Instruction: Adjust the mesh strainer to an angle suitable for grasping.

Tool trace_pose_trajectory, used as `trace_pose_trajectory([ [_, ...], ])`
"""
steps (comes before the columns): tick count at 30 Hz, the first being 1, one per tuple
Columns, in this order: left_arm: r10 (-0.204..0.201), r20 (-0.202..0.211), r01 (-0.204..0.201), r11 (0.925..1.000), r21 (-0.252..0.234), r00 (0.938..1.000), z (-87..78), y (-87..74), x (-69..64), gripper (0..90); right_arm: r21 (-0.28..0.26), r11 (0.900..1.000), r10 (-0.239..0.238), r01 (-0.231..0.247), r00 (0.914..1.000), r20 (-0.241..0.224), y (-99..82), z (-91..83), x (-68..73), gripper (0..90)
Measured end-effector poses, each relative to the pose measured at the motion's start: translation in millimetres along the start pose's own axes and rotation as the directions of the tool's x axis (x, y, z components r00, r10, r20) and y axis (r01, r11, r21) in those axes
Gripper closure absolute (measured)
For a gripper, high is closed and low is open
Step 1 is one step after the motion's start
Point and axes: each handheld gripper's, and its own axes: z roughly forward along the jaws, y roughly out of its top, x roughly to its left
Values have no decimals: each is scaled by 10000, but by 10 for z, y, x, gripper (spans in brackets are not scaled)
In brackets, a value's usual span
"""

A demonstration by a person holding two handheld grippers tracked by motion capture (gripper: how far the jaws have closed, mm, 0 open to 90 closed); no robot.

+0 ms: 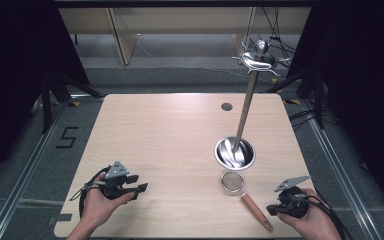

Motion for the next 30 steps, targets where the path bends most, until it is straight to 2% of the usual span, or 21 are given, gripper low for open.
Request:
trace_pose_trajectory([
  [1,226,4,-226,9997,30,9997,0,13,8,500,290,9984,485,-480,9987,-160,9,-4,56,900],
  [2,-34,22,35,10000,-67,10000,16,9,-8,500,312,9992,273,-268,9995,-159,22,3,68,900],
  [3,192,34,-193,9998,43,9998,13,9,7,500,372,9991,212,-202,9994,-268,34,17,92,900],
  [5,129,78,-129,9999,39,9999,28,-5,13,499,511,9982,323,-307,9990,-311,43,28,130,900],
  [6,57,53,-57,10000,48,10000,35,-16,27,496,764,9965,391,-346,9975,-584,63,66,206,900],
  [7,83,88,-84,9999,120,9999,34,-16,43,495,770,9969,232,-178,9972,-706,69,89,222,900],
  [8,-29,92,29,10000,50,10000,41,-15,39,493,907,9959,141,-75,9972,-728,77,115,247,900],
  [10,67,-17,-67,9999,138,10000,48,-12,52,490,1116,9937,-8,87,9975,-703,84,166,280,900],
  [11,-61,-5,61,9998,169,10000,50,-11,38,490,1304,9915,77,11,9977,-673,89,181,301,900],
  [12,122,57,-123,9998,161,9999,51,-11,41,490,1419,9899,158,-66,9978,-637,94,194,317,900],
  [14,-73,102,72,9998,174,9999,66,-15,28,490,1498,9887,127,-48,9986,-521,104,239,302,900],
  [15,48,83,-50,9996,280,10000,62,-10,31,490,1619,9866,254,-183,9988,-417,106,245,309,900],
  [16,190,42,-191,9994,295,9998,62,-6,36,490,1629,9866,190,-115,9988,-445,102,271,304,900],
  [17,153,-16,-153,9995,291,9999,60,-4,31,490,1694,9855,136,-46,9985,-523,106,290,296,900],
  [18,-29,103,26,9996,266,9999,67,-6,30,490,1877,9819,363,-263,9981,-501,107,300,309,900],
  [21,25,65,-26,9998,210,10000,61,-9,36,490,1884,9820,227,-140,9988,-442,115,323,275,900],
  [23,125,138,-127,9998,140,9998,57,-6,39,490,2036,9779,537,-471,9982,-269,107,326,267,900],
  [24,203,123,-205,9996,211,9997,49,-4,47,490,2103,9771,352,-328,9994,-76,97,339,246,900],
  [25,205,121,-207,9996,198,9997,48,-2,47,490,2148,9753,576,-516,9981,-215,94,336,245,900],
  [28,202,130,-204,9996,205,9997,45,2,48,489,2199,9731,683,-686,9976,90,78,354,208,900],
  [30,161,115,-163,9997,163,9998,46,4,47,487,2224,9714,837,-838,9964,99,82,357,189,900],
])
